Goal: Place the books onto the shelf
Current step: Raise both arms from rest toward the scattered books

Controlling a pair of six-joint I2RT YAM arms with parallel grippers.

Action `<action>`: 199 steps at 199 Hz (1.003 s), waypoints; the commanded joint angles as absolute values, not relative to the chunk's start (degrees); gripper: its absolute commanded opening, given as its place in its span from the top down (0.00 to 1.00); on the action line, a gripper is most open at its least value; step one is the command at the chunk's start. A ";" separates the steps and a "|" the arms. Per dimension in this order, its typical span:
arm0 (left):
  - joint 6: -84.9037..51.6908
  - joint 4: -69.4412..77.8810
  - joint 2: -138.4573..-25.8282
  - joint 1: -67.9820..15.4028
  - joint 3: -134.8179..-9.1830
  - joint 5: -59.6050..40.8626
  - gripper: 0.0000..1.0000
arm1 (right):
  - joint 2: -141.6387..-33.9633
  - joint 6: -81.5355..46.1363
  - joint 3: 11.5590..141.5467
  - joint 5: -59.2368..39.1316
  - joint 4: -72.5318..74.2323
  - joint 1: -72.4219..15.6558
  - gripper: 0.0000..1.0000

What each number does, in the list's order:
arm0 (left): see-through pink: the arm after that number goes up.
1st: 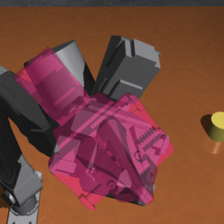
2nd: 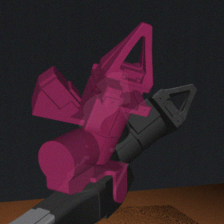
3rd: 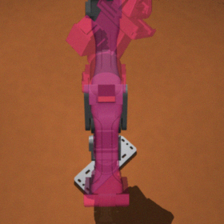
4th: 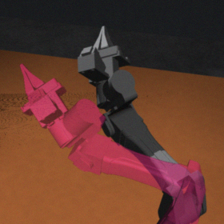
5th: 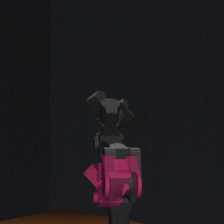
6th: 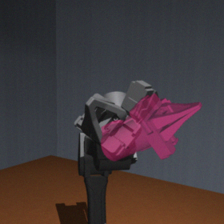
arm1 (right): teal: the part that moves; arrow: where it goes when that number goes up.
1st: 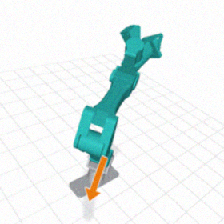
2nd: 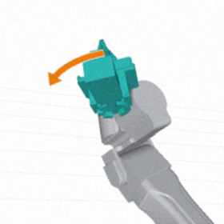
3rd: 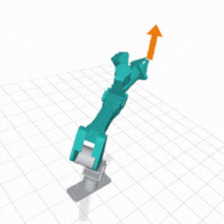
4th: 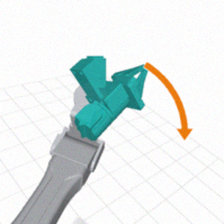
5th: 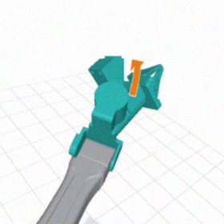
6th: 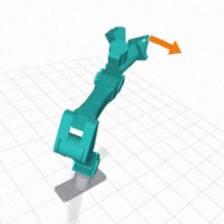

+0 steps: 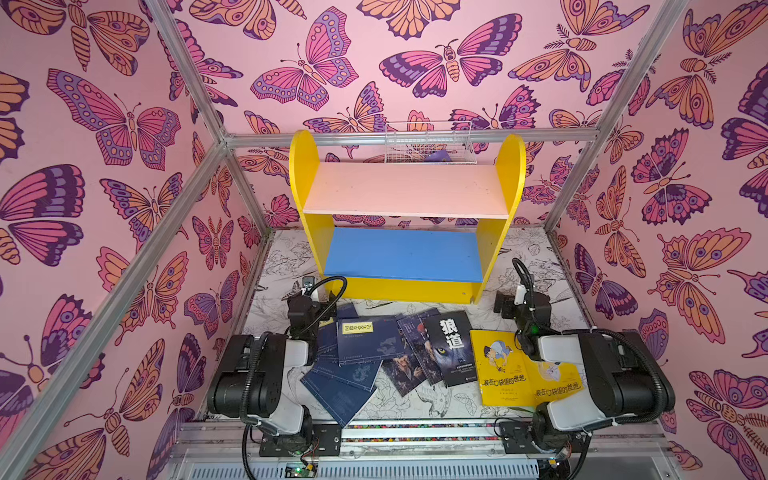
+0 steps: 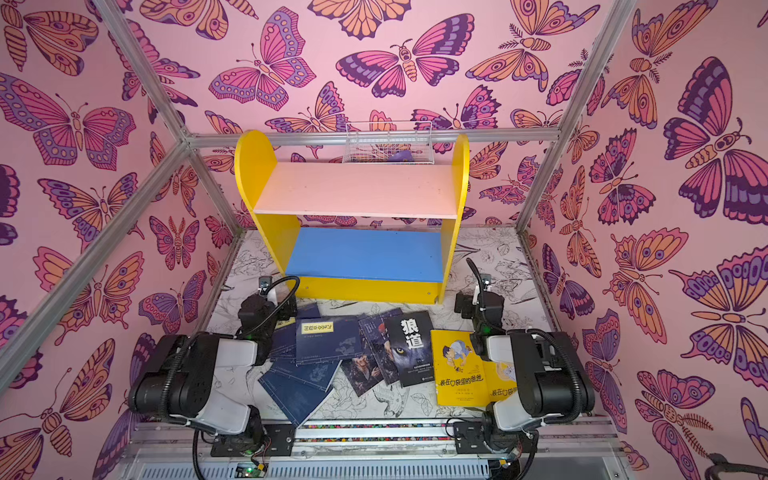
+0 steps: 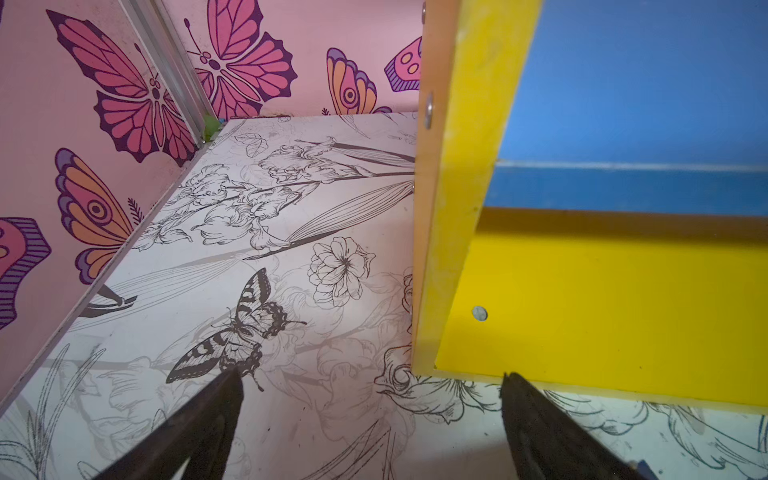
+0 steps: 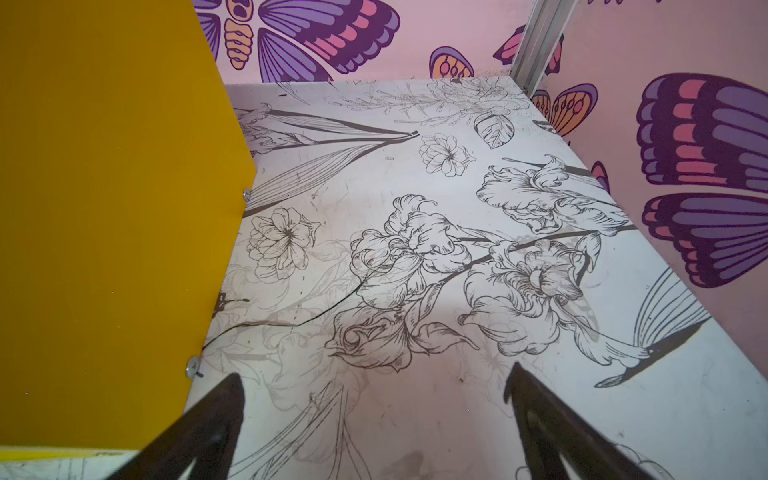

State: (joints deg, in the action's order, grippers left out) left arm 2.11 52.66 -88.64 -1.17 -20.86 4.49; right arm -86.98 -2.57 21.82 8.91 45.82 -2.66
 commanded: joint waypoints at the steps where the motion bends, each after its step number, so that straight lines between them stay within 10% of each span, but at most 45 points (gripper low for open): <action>1: 2.02 53.85 -89.03 -1.23 -20.50 4.48 0.02 | -86.29 -2.72 23.12 8.80 46.15 -2.20 0.01; 199: 2.20 54.41 -89.01 -1.32 -20.21 4.83 0.02 | -86.22 -2.81 23.03 8.70 46.23 -2.20 0.01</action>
